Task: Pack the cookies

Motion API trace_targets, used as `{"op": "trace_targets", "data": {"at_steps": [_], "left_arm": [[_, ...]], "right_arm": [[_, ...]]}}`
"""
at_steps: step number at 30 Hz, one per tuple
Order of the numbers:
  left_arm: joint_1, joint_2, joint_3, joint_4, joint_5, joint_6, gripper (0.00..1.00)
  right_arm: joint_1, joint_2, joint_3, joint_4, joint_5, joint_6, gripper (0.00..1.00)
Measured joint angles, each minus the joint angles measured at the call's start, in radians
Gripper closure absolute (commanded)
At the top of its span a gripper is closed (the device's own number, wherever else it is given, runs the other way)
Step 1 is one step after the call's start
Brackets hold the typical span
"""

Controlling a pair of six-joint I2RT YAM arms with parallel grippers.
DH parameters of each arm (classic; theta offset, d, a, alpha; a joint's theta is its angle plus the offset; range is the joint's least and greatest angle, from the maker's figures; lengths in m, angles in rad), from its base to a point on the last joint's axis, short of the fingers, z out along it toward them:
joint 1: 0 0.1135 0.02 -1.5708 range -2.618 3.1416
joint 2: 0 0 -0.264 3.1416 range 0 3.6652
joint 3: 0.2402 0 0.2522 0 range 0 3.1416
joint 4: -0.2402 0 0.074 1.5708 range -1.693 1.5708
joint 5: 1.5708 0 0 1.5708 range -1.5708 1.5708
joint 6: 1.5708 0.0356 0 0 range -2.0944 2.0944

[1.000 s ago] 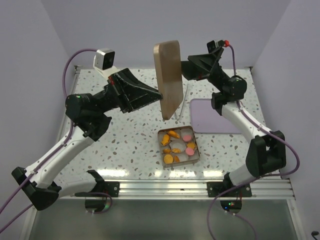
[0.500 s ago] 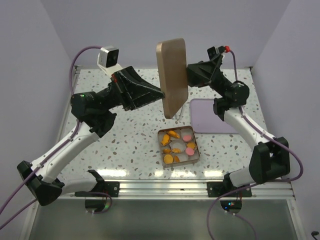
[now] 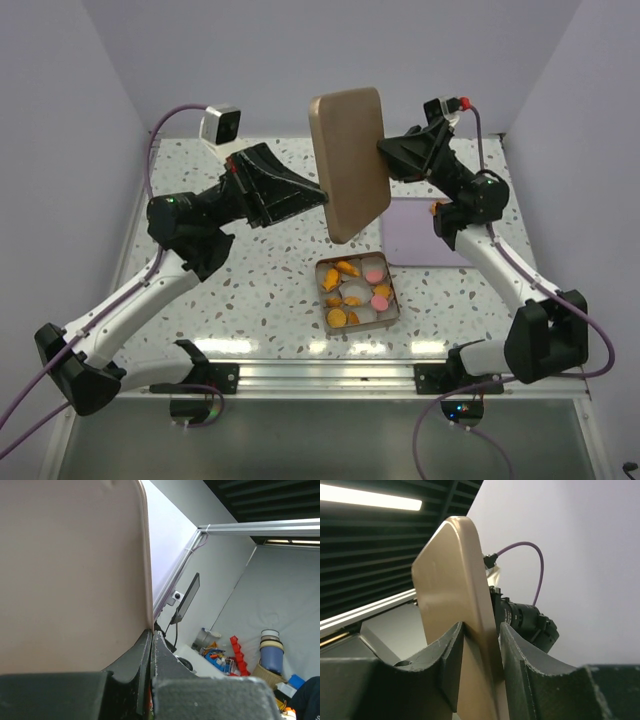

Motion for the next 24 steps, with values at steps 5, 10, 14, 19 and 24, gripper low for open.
{"op": "trace_targets", "data": {"at_steps": [5,10,14,19,24], "left_arm": [[0.000,-0.042,-0.056,0.006,-0.038,-0.001,0.99],[0.000,-0.075,-0.088,-0.009,-0.063,0.002,0.74],[0.000,-0.108,-0.124,-0.071,-0.087,0.022,0.54],[0.000,-0.169,-0.198,-0.192,-0.149,0.061,0.47],[0.000,-0.206,-0.244,-0.341,-0.206,0.102,0.43]], "right_arm": [[-0.003,-0.035,-0.040,-0.001,0.022,-0.002,0.73],[-0.004,-0.055,-0.051,-0.003,0.047,0.000,0.95],[-0.004,-0.068,-0.051,-0.004,0.056,0.002,1.00],[-0.005,-0.079,-0.052,-0.003,0.071,0.003,1.00],[-0.001,-0.105,-0.085,0.006,0.072,0.003,1.00]]}}
